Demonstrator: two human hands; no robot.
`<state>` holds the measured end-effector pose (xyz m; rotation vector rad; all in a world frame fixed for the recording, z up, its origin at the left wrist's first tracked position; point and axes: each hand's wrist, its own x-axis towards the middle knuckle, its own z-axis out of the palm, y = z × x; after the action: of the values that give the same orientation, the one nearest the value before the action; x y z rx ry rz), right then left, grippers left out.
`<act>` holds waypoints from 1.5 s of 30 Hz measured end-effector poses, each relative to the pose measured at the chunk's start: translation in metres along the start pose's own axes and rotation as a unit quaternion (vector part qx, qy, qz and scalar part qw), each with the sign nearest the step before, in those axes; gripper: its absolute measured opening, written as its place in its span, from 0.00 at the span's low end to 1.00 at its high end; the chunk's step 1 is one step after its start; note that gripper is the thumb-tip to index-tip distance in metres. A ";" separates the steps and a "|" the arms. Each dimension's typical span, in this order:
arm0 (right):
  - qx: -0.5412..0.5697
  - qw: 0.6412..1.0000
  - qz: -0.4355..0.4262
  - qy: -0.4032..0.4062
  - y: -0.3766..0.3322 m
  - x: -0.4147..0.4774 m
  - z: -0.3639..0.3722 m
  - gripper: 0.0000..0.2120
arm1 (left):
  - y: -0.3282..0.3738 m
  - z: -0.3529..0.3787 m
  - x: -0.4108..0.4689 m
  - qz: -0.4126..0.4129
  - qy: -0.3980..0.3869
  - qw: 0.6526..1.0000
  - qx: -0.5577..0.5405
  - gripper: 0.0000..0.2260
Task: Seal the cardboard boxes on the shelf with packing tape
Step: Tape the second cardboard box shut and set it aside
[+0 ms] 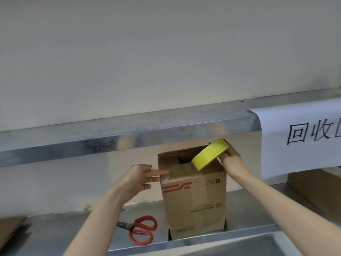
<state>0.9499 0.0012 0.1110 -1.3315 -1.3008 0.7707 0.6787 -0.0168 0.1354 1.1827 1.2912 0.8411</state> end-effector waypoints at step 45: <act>-0.339 0.939 0.010 0.056 -0.009 0.026 0.016 0.18 | -0.017 0.009 0.062 -0.022 0.174 0.984 -0.013 0.07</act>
<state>0.9375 0.0282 0.1217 -1.8980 -1.5282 0.2416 0.6937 0.0365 0.1023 1.0111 1.5774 1.0608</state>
